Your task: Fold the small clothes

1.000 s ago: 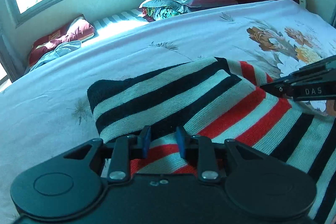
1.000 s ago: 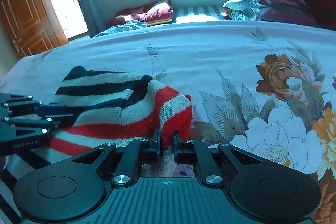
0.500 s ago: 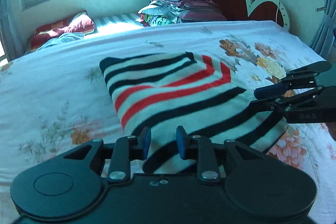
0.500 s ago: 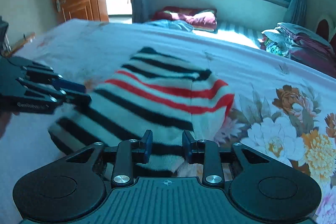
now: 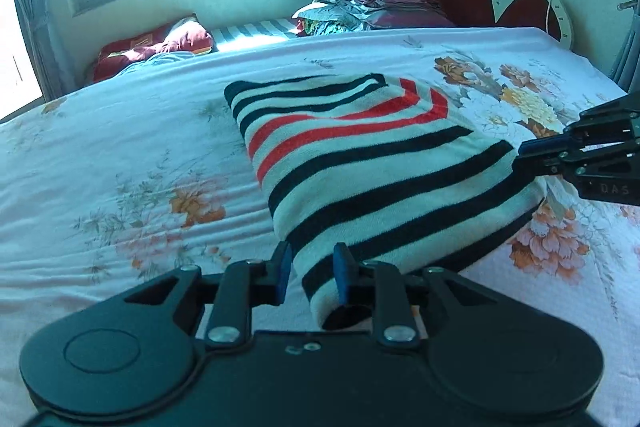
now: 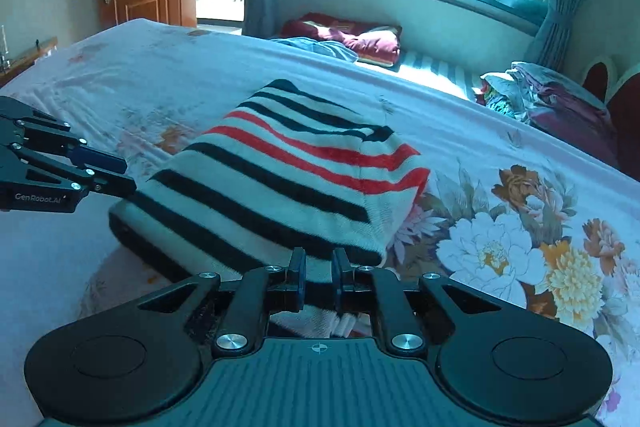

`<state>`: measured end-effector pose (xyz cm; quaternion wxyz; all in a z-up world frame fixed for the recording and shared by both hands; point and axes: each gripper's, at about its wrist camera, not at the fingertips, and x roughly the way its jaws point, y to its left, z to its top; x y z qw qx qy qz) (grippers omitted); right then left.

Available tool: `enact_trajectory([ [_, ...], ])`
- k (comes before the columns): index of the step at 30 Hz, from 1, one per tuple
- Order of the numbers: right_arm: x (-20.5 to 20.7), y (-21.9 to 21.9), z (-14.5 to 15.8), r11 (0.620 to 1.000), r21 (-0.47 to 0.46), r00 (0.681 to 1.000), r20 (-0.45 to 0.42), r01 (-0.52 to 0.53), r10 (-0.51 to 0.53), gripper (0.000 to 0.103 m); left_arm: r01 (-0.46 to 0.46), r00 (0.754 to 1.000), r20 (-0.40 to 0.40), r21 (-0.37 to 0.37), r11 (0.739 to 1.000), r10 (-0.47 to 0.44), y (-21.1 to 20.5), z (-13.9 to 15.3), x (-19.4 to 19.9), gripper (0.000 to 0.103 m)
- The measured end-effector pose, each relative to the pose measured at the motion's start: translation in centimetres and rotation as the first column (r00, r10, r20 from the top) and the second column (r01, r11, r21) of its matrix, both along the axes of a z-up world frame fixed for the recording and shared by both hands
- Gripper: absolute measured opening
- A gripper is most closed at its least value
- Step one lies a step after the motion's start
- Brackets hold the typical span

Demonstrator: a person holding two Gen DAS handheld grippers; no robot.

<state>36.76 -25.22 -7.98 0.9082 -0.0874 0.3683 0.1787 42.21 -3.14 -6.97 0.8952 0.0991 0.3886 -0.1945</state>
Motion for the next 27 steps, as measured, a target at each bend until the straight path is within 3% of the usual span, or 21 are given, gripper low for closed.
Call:
enact_trajectory([
  [3,-0.2,0.4,-2.3,0.999,-0.045,0.998,-0.066,0.003,-0.006,0.012,-0.033,0.999,-0.024,-0.020,0.999,0.033,0.4,-0.8,0.0,0.022],
  [5,0.0,0.1,-3.9,0.995,-0.089,0.993,-0.106,0.034,-0.043,0.012,-0.054,0.998,-0.036,0.009,0.999,0.054,0.3,-1.5,0.3,0.019],
  [7,0.1,-1.0,-4.4,0.998,-0.026,0.990,-0.120,0.065,-0.068,0.012,-0.071,0.996,-0.054,0.029,0.997,0.072,0.6,-2.4,0.4,0.018],
  [12,0.1,-1.1,-4.4,0.997,-0.023,0.990,-0.121,0.070,-0.072,0.012,-0.096,0.992,-0.078,0.024,0.995,0.098,1.3,-2.9,-0.3,0.014],
  [16,-0.7,-1.3,-2.7,0.997,0.003,0.993,-0.085,0.081,-0.081,0.012,-0.118,0.993,-0.002,0.001,0.993,0.118,1.3,-0.4,-1.4,0.030],
  [22,-0.9,-1.4,0.0,0.994,0.065,0.996,-0.003,0.092,-0.092,0.012,-0.093,0.995,0.017,-0.045,0.995,0.094,0.1,0.8,-0.8,0.032],
  [24,-0.6,-1.1,-0.5,0.995,0.054,0.996,-0.016,0.089,-0.088,0.012,-0.077,0.997,0.003,-0.050,0.996,0.077,-0.7,0.4,-0.6,0.032],
  [27,0.1,-0.8,-3.4,0.994,-0.049,0.989,-0.108,0.100,-0.104,0.012,-0.072,0.996,-0.057,0.029,0.997,0.073,-1.8,-1.7,-0.2,0.034],
])
